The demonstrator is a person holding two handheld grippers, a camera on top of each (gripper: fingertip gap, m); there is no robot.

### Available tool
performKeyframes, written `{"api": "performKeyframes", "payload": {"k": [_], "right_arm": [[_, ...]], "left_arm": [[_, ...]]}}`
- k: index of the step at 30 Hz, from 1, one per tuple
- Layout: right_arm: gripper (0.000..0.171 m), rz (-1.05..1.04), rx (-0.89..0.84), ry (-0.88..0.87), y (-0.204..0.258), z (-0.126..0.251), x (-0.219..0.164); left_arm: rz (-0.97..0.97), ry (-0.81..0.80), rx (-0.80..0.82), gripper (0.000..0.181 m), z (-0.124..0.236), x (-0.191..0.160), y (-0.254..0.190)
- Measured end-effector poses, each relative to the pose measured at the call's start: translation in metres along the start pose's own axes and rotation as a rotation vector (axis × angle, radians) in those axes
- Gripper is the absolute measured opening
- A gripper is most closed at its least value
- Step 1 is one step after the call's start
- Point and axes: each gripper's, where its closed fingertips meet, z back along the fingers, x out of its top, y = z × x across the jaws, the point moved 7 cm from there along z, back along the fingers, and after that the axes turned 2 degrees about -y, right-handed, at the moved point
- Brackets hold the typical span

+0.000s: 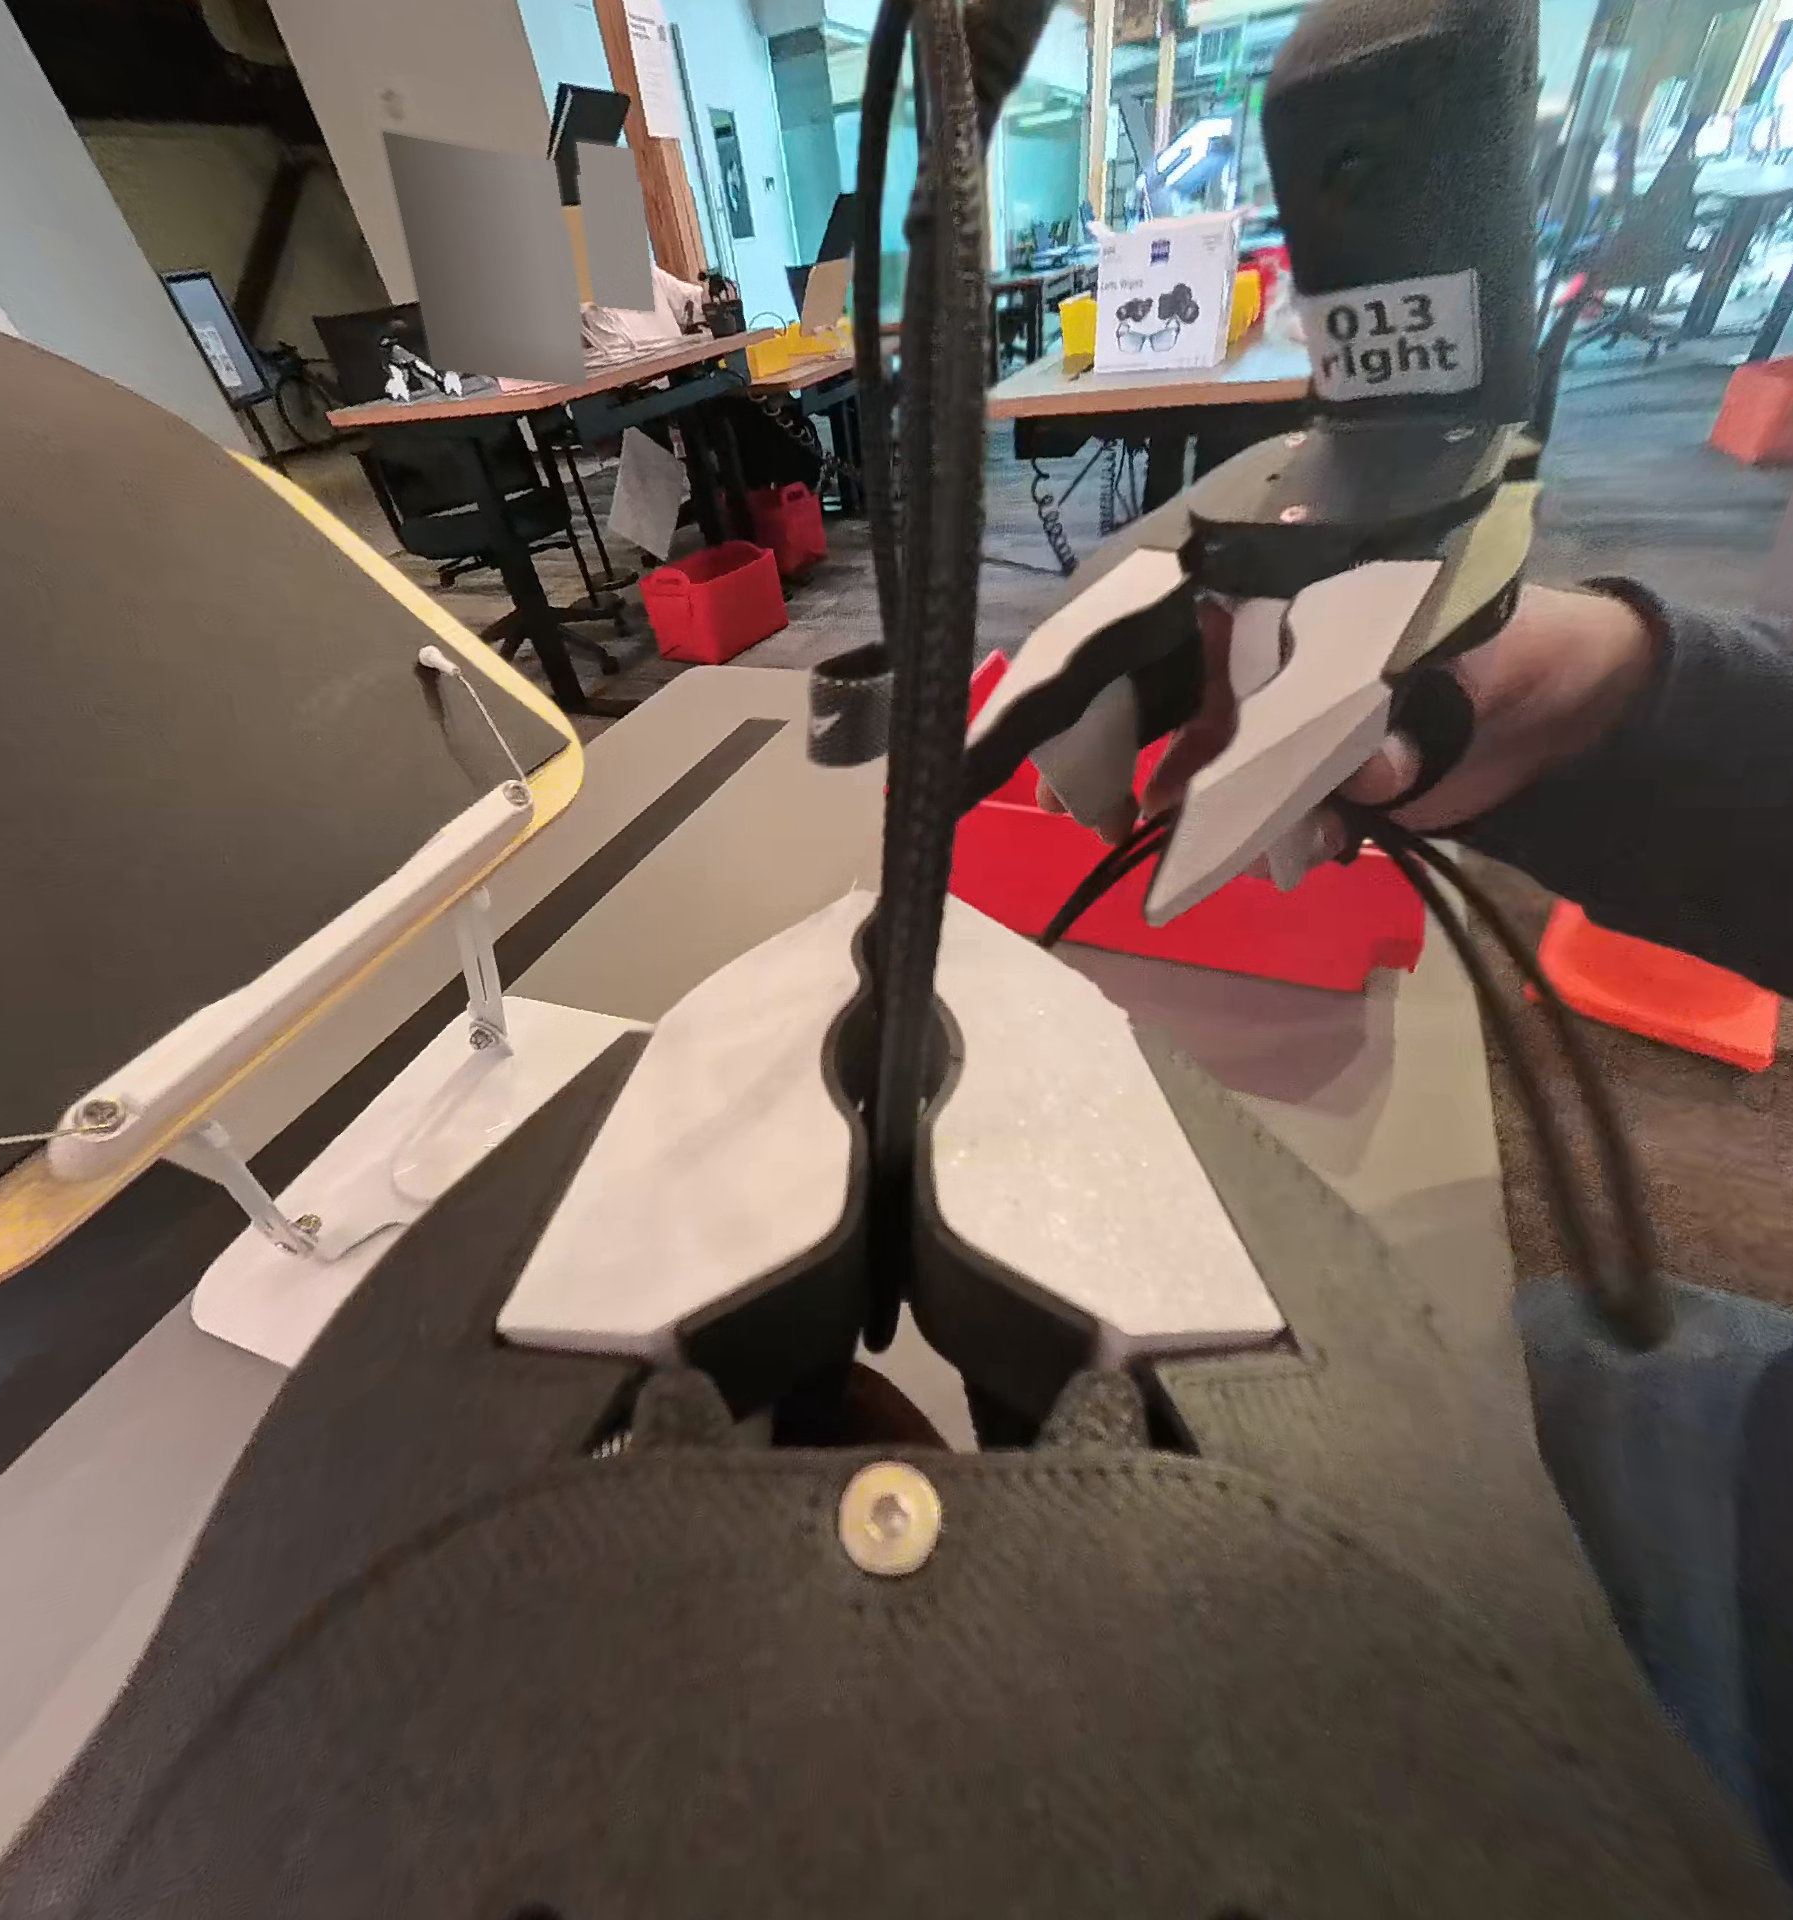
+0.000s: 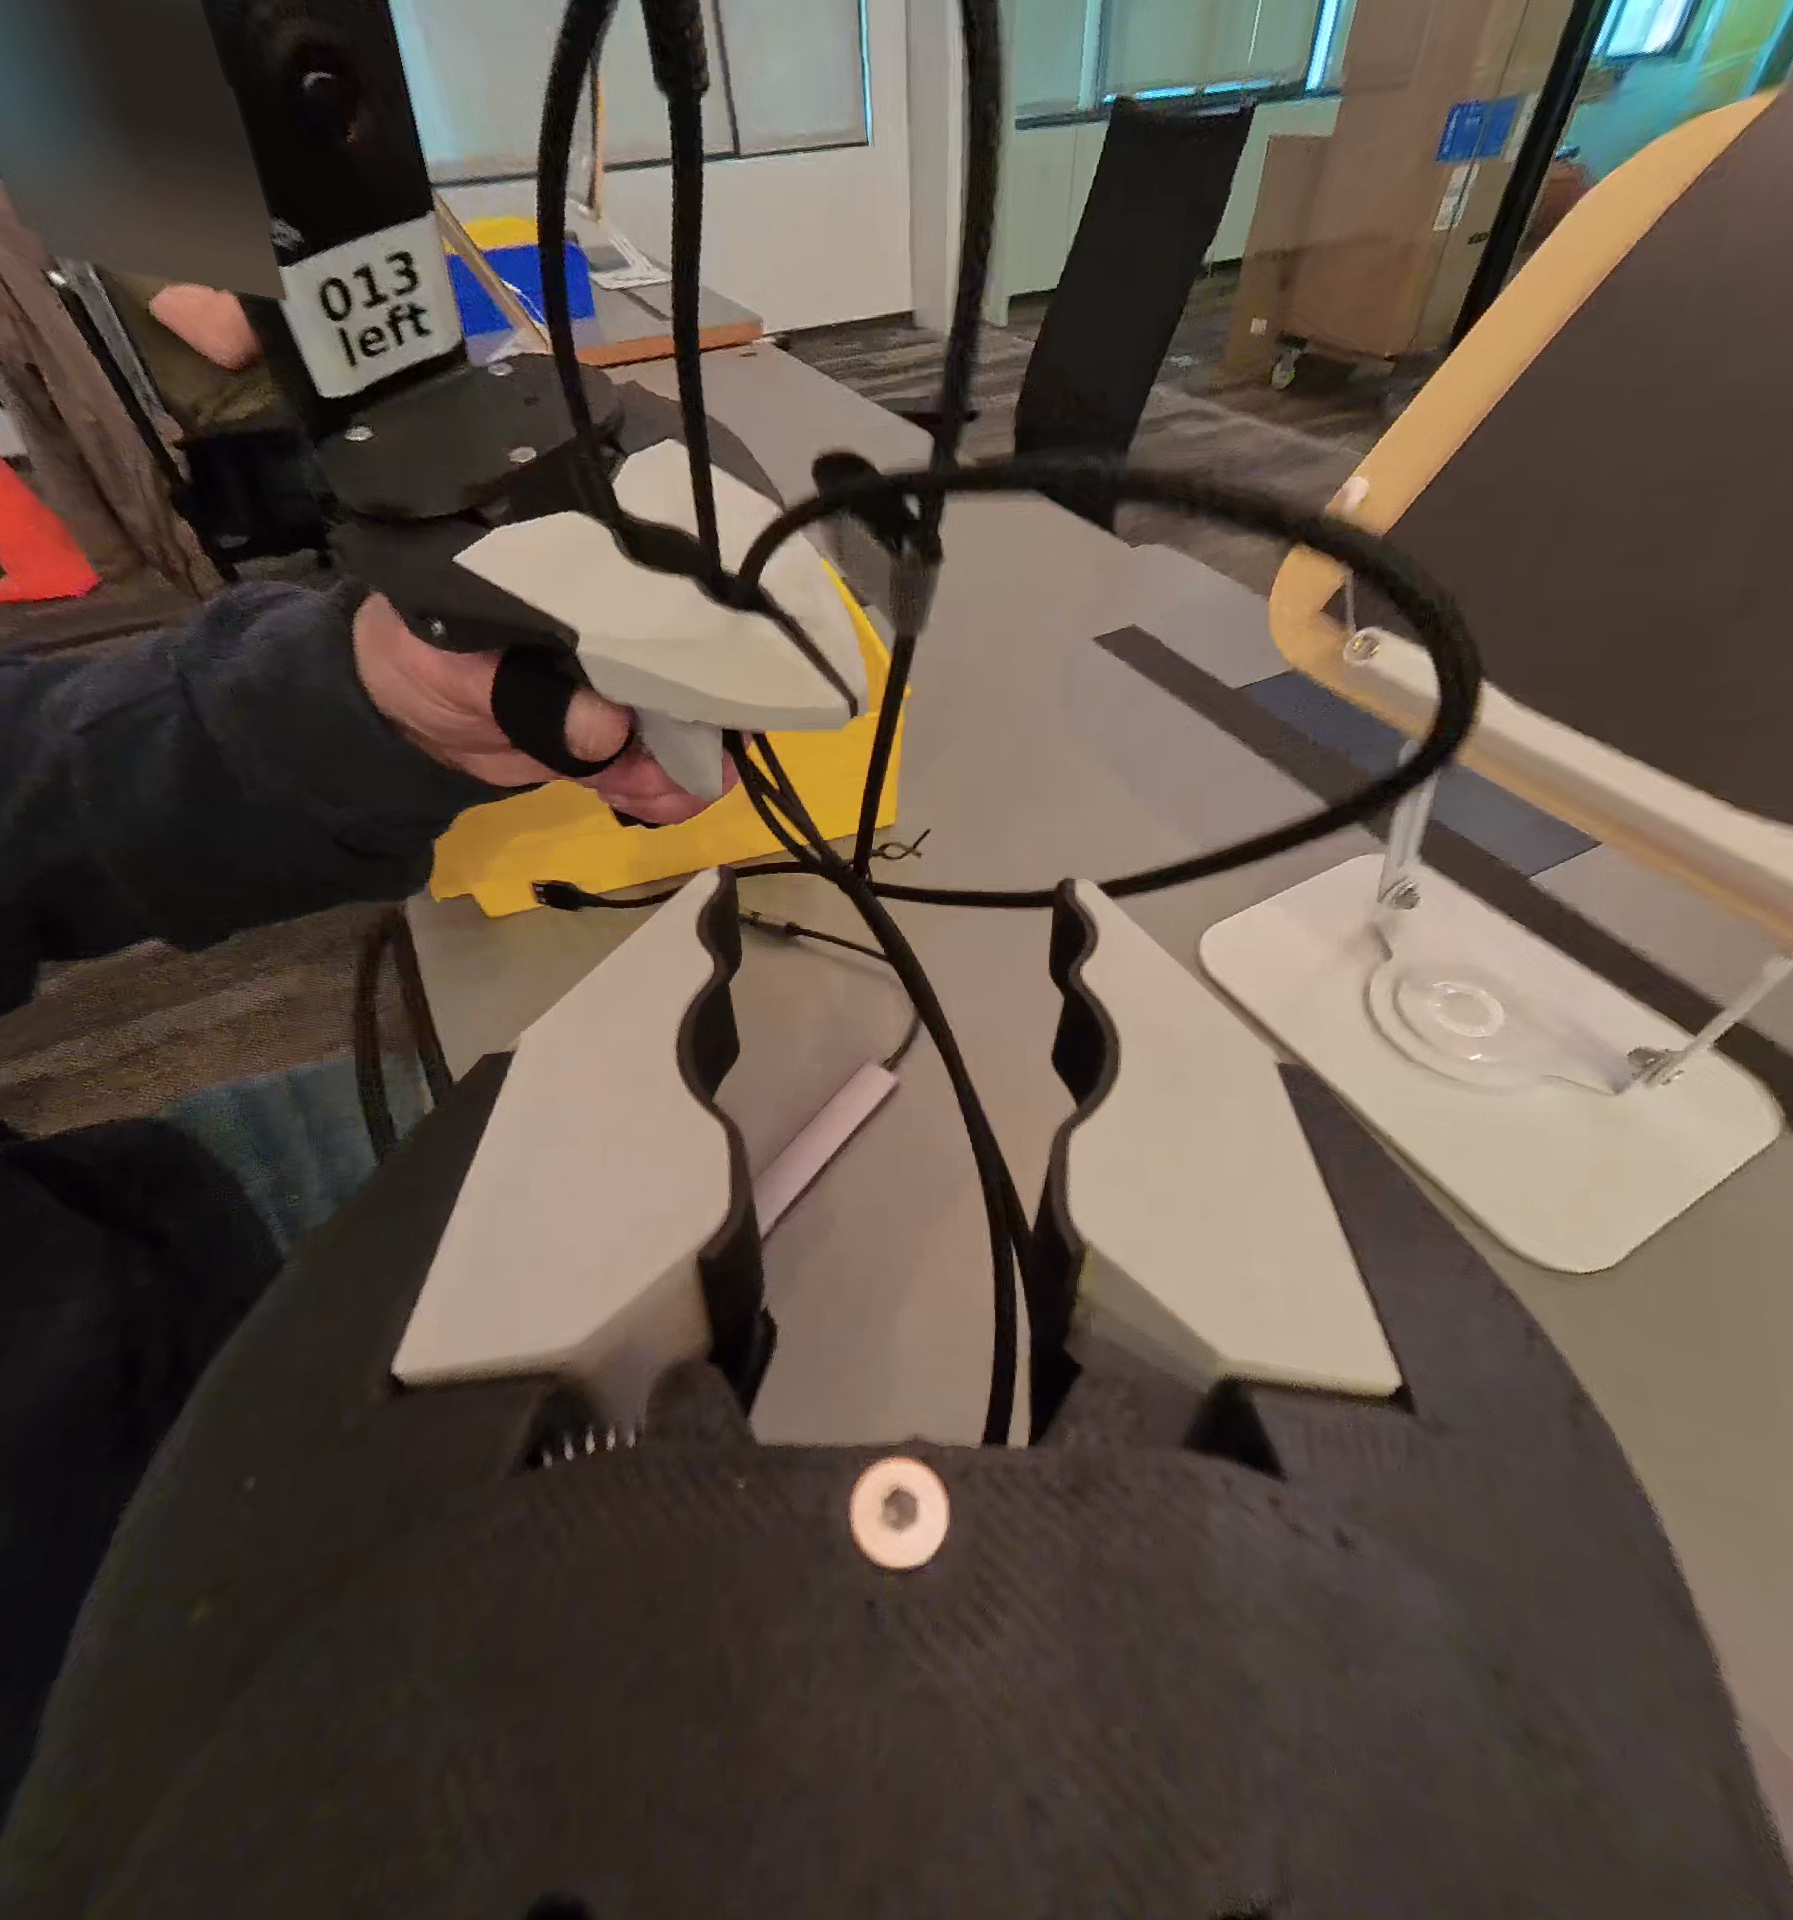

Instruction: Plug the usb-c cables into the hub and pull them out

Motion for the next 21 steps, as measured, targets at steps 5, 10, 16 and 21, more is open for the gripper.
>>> {"api": "performKeyframes", "payload": {"k": [5, 10, 16, 21], "right_arm": [[0.049, 0.217, -0.171, 0.115, -0.008, 0.001, -0.007], [0.037, 0.347, -0.23, 0.16, -0.003, 0.028, 0.001], [0.05, 0.357, -0.266, 0.021, 0.002, 0.062, 0.035], [0.043, 0.488, -0.118, 0.062, 0.014, 0.05, 0.023]], "left_arm": [[-0.07, 0.049, 0.023, 0.0, -0.005, -0.007, -0.006], [-0.184, 0.045, 0.123, 0.0, -0.001, -0.006, -0.002], [-0.596, 0.069, 0.275, 0.0, -0.005, -0.005, -0.023], [-0.833, 0.05, 0.309, 0.0, -0.009, -0.005, -0.04]]}}
